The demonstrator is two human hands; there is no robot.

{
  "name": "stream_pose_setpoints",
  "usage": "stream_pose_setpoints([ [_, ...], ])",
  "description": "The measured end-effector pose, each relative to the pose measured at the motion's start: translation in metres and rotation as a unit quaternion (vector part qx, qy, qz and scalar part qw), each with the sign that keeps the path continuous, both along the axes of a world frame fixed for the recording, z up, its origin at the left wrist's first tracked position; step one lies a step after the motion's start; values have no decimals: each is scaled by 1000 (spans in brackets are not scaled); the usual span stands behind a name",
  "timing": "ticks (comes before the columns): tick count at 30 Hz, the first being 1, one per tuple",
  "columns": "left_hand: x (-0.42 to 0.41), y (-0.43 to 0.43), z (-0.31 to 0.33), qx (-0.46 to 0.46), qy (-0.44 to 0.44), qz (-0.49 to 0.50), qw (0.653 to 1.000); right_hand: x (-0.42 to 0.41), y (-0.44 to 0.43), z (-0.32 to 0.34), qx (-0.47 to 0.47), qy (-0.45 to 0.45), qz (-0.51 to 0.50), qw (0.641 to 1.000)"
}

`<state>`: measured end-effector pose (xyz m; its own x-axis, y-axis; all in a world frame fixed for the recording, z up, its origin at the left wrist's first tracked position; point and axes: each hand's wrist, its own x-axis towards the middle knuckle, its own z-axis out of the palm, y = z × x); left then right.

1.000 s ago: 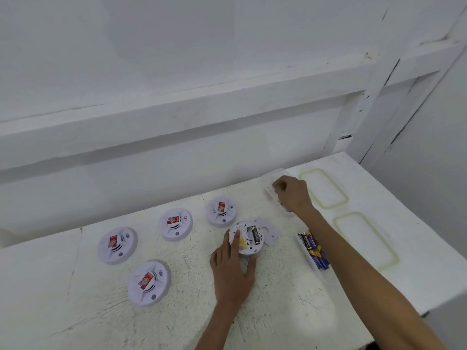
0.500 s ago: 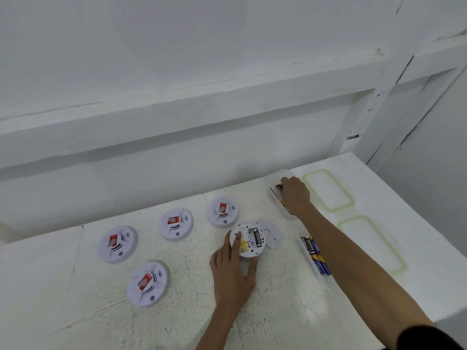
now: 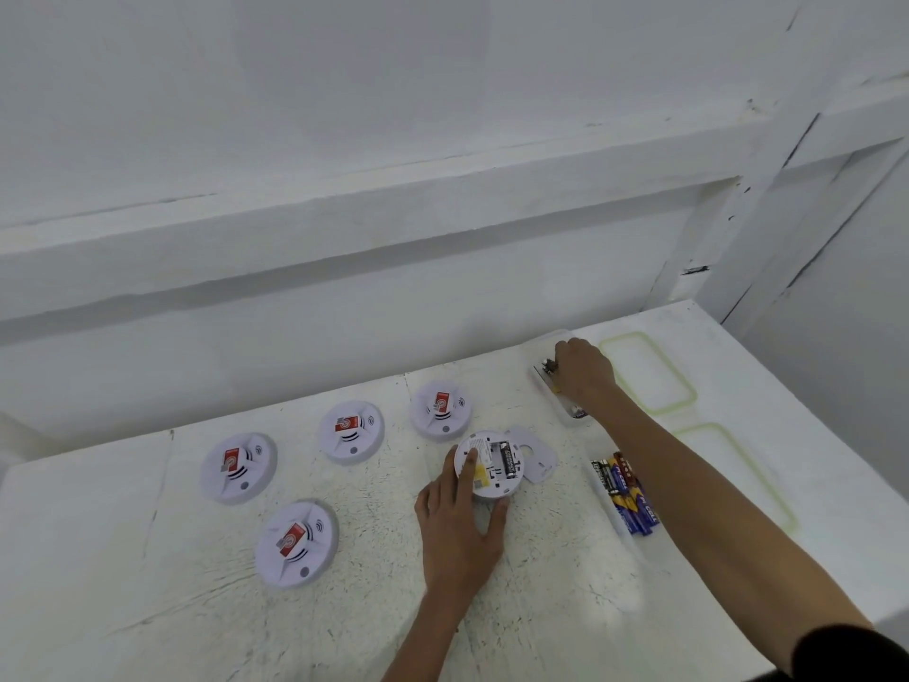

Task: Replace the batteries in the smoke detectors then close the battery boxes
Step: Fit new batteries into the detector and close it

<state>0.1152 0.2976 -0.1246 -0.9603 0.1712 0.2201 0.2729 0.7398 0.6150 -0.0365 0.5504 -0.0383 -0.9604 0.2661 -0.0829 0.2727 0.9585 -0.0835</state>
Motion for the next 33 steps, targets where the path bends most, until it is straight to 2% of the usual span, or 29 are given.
stream_pose_setpoints([
  [5, 0, 0, 0, 5, 6, -2, 1000, 11, 0, 13, -142, 60, -16, 988],
  [11, 0, 0, 0, 8, 9, -1, 1000, 45, -28, 41, -209, 199, 34, 957],
  [16, -1, 1, 0, 1, 5, -2, 1000, 88, -68, 33, -361, 188, 55, 912],
  [18, -1, 1, -1, -3, 8, -2, 1000, 106, -81, 22, -358, 154, 76, 918],
  [22, -1, 1, -1, -1, 9, -3, 1000, 132, -92, 0, -239, 125, 130, 954],
  [24, -1, 1, -1, 2, 8, -4, 1000, 139, -92, -6, -214, 136, 142, 957],
  [29, 0, 1, -2, 15, 8, -3, 1000, 145, -89, -14, -225, 139, 186, 946],
  [33, 0, 1, -5, 17, 12, -2, 1000, 144, -84, -10, -289, 138, 182, 930],
])
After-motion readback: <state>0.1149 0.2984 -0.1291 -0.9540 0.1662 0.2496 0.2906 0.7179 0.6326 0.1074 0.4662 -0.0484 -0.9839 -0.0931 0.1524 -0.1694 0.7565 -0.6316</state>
